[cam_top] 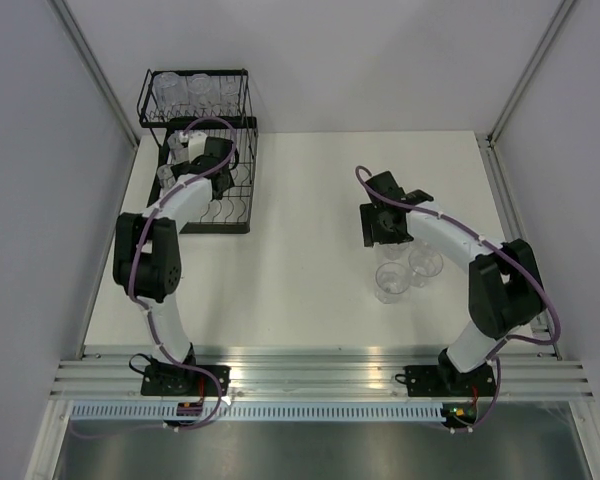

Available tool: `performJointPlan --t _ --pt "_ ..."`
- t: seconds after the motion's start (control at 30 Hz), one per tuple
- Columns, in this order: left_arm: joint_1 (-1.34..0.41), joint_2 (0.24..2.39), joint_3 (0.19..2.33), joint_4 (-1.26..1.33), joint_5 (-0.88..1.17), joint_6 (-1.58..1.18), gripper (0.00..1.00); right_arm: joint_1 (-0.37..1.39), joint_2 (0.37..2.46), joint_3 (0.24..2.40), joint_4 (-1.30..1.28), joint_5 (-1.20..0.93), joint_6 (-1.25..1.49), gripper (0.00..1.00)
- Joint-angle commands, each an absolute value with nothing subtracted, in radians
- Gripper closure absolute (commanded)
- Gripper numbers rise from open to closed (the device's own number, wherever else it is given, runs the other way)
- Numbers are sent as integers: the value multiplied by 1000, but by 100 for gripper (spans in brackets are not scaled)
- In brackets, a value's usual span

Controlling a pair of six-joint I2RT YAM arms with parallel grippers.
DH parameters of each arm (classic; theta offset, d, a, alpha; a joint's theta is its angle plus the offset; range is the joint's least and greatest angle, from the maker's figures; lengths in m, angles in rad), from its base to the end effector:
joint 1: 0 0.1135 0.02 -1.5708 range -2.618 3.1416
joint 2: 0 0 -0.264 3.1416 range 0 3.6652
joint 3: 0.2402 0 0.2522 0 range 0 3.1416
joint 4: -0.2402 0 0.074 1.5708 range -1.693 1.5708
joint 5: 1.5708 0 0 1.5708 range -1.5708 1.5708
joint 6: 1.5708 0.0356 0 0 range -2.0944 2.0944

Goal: Unload the cups from the dish rack

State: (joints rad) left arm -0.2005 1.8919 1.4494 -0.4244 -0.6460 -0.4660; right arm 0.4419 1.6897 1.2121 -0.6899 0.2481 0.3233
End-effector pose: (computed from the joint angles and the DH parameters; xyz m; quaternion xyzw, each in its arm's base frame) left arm 0.4126 -0.0620 0.2353 -0.2263 0.8678 0.1746 0.4064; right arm 0.3102 0.1371 0.2165 -0.0329 0.9720 -0.0383 0.2296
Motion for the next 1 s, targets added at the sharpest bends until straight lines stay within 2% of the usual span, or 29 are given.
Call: performJointPlan --t 0.0,0.03,0.07,0.27,0.67,0.83,0.9,0.97 --pt "-189 1953 1515 -351 -733 -405 0 442 1583 1198 -649 204 325 24" --pt "-190 1980 1528 -339 -747 -408 0 443 1551 1195 -647 198 324 23" --pt "-189 1997 1534 -336 -755 -413 0 446 1534 1186 -638 183 319 16" --pt "-176 2086 1603 -283 -779 -398 0 466 1414 1154 -641 169 314 8" --pt "-123 2181 1743 -291 -758 -413 0 512 1374 1101 -606 77 304 5" --pt "-95 2207 1735 -288 -756 -422 1 514 1373 1083 -584 45 301 5" --pt "-89 2224 1717 -284 -735 -428 3 515 1373 1077 -580 35 299 6" --pt "-87 2226 1677 -258 -713 -428 11 515 1379 1075 -580 31 298 7"
